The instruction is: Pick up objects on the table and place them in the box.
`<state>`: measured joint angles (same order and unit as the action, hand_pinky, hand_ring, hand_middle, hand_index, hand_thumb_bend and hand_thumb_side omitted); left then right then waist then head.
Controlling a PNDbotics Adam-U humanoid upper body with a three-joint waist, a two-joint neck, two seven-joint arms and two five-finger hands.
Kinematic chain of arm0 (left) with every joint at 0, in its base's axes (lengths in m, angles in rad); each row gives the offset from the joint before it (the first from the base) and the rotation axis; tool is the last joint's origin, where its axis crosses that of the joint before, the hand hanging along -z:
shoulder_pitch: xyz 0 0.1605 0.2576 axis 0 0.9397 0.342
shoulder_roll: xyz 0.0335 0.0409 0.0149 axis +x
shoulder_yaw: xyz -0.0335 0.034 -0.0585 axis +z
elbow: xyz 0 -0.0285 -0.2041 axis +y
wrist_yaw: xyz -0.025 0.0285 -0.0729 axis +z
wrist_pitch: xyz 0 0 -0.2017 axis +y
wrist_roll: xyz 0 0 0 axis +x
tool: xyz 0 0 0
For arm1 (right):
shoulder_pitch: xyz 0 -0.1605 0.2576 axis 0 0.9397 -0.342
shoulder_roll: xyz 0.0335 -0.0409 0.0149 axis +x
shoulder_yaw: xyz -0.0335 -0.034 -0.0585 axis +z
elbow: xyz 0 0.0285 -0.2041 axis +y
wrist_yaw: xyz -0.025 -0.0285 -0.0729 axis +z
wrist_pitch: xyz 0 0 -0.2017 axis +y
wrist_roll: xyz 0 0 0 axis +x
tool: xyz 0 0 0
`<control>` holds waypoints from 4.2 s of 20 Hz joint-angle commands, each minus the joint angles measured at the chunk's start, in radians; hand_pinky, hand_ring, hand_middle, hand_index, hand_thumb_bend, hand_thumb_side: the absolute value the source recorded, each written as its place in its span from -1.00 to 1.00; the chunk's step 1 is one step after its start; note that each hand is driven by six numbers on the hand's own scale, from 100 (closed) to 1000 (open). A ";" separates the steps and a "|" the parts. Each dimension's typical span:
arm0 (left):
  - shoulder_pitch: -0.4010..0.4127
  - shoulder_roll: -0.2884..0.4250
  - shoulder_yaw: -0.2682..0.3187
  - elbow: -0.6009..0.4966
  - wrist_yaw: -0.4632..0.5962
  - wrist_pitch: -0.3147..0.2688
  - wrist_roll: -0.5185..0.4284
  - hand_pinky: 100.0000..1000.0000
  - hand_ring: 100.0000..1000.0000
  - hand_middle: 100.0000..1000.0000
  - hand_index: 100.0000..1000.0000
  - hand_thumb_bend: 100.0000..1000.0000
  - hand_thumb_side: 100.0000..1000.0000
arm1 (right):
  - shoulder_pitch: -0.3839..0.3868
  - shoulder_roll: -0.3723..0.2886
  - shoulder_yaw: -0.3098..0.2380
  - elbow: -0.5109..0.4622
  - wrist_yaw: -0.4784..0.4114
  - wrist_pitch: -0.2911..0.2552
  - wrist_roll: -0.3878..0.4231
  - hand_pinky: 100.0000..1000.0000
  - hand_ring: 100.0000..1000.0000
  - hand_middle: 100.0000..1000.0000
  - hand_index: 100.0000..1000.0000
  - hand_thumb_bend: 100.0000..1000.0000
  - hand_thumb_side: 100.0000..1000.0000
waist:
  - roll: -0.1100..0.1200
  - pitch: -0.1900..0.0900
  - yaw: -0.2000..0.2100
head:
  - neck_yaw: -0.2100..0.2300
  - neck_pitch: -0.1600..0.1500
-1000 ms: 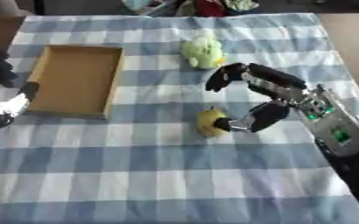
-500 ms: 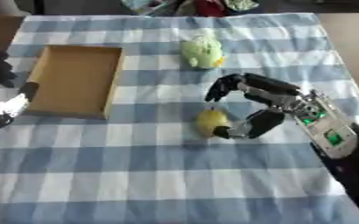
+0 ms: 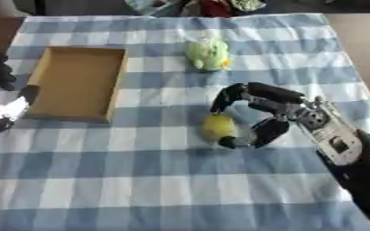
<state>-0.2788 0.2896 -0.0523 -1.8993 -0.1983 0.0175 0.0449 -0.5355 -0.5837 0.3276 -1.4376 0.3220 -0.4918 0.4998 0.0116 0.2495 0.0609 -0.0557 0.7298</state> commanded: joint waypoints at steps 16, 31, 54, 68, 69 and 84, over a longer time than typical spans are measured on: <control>-0.005 0.014 0.000 -0.010 0.004 -0.002 -0.003 -0.08 -0.01 -0.06 0.29 -0.08 -1.00 | -0.025 0.006 -0.007 0.040 0.047 -0.012 -0.024 0.43 0.32 0.28 0.46 -0.58 -0.69 | 0.003 -0.019 0.001 | -0.001 0.004; -0.006 0.014 0.000 -0.010 0.005 -0.003 -0.003 -0.08 -0.01 -0.06 0.29 -0.08 -1.00 | -0.051 0.006 -0.009 0.026 0.018 -0.015 -0.038 0.38 0.16 -0.18 0.13 -1.00 -1.00 | 0.002 -0.020 0.001 | -0.001 0.003; -0.015 0.010 -0.022 -0.010 0.014 -0.007 -0.025 -0.08 -0.01 -0.06 0.29 -0.08 -1.00 | -0.478 0.090 0.042 0.083 -0.071 -0.040 -0.012 0.39 0.13 -0.18 0.16 -1.00 -1.00 | -0.003 -0.039 0.038 | -0.031 0.003; -0.082 -0.018 -0.057 -0.032 0.037 -0.012 -0.061 -0.07 -0.01 -0.06 0.29 -0.08 -1.00 | -0.613 0.403 -0.067 0.470 0.233 -0.139 -0.057 0.42 0.16 -0.05 0.28 -1.00 -1.00 | -0.010 -0.026 0.175 | -0.162 -0.023; -0.086 -0.020 -0.059 -0.034 0.039 -0.012 -0.064 -0.07 -0.01 -0.06 0.29 -0.08 -1.00 | -0.613 0.418 -0.080 0.490 0.259 -0.139 -0.068 0.42 0.17 -0.04 0.29 -1.00 -1.00 | -0.010 -0.024 0.186 | -0.172 -0.024; -0.104 -0.031 -0.069 -0.043 0.049 -0.012 -0.078 -0.07 -0.01 -0.06 0.29 -0.07 -1.00 | -0.572 0.501 -0.174 0.694 0.602 -0.126 -0.264 0.44 0.33 0.38 0.51 -0.70 -0.81 | -0.013 -0.009 0.240 | -0.209 -0.038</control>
<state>-0.3708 0.2536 -0.1205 -1.9193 -0.1538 0.0056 -0.0300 -1.0894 -0.0829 0.1630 -0.7423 0.8960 -0.6157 0.2538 -0.0070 0.2560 0.2980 -0.2624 0.7018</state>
